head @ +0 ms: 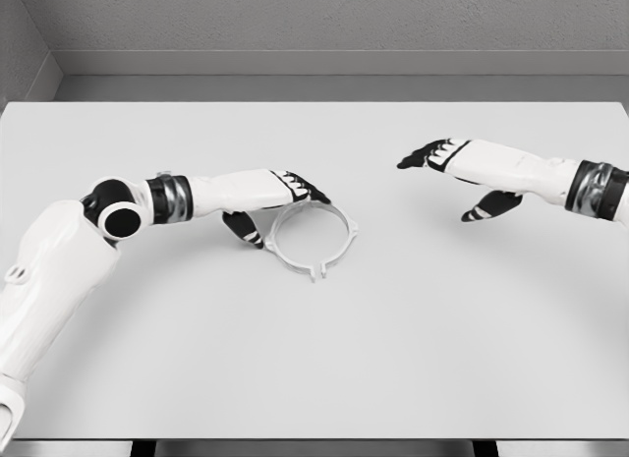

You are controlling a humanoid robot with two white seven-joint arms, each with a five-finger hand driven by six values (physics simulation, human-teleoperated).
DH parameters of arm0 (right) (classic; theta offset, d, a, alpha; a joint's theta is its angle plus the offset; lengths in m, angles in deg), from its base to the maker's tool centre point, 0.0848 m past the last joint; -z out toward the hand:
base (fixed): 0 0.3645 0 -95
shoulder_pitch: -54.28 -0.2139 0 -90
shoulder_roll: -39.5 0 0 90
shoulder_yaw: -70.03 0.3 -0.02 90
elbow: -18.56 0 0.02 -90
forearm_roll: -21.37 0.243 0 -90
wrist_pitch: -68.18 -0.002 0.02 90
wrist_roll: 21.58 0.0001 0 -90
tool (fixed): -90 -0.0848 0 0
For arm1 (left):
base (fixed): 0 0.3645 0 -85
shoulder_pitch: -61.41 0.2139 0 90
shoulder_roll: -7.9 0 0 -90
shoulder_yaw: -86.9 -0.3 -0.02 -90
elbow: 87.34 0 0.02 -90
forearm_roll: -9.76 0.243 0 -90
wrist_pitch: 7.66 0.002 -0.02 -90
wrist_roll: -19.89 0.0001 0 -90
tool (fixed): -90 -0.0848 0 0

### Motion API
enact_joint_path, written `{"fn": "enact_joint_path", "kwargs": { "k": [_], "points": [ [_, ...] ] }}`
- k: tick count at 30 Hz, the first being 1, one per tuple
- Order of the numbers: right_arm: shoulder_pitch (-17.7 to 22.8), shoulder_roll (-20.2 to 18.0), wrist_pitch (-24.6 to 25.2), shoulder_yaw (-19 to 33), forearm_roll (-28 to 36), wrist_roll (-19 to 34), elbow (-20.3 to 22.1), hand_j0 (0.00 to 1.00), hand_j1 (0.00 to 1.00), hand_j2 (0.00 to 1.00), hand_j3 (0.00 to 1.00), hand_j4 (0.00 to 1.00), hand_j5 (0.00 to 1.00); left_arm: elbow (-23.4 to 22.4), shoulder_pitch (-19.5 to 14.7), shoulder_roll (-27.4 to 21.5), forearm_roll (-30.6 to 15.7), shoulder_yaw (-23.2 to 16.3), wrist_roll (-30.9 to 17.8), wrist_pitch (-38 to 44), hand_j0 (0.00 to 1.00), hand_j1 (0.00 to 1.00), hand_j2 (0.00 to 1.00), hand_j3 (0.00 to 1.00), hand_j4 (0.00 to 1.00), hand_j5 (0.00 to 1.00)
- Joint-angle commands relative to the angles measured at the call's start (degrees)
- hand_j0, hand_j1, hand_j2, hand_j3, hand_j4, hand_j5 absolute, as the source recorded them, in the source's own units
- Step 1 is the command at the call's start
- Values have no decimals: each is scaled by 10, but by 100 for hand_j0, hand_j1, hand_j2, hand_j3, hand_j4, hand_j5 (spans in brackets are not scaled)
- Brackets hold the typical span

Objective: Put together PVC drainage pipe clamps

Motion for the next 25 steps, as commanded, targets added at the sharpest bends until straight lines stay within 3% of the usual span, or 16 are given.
{"fn": "enact_joint_path", "kwargs": {
  "k": [1, 12, 16, 18, 20, 22, 25],
  "points": [
    [0, -1, 2, -5, 5, 0, 11, 100, 100, 100, 100, 100, 100, -1, 0, 3, -3, 0, 0, 2, 100, 100, 100, 100, 100, 100],
    [1, -20, 2, -1, 5, 0, 14, 100, 100, 100, 100, 100, 100, -10, -8, 8, -6, 4, 0, 2, 100, 100, 100, 100, 100, 100],
    [1, -21, 2, -1, 5, 0, 16, 100, 100, 100, 100, 100, 100, -11, -13, -9, -9, 30, 0, 2, 100, 100, 100, 100, 100, 100],
    [1, -28, 2, 0, 5, 0, 16, 100, 100, 100, 100, 100, 100, -10, -14, -40, -14, 62, 0, 2, 100, 100, 100, 100, 100, 100],
    [1, -28, 2, 0, 5, 0, 18, 100, 100, 100, 100, 100, 100, -16, -11, -58, -48, 66, 0, 2, 100, 100, 100, 100, 100, 100],
    [1, -28, 2, 0, 5, 0, 19, 100, 100, 100, 100, 100, 100, -53, -11, -58, -87, 65, 0, 2, 100, 100, 100, 100, 100, 100],
    [1, -28, 2, 0, 5, 0, 19, 100, 100, 100, 100, 100, 100, -60, -11, -56, -89, 65, 0, 2, 100, 100, 100, 100, 100, 100]
  ]
}}
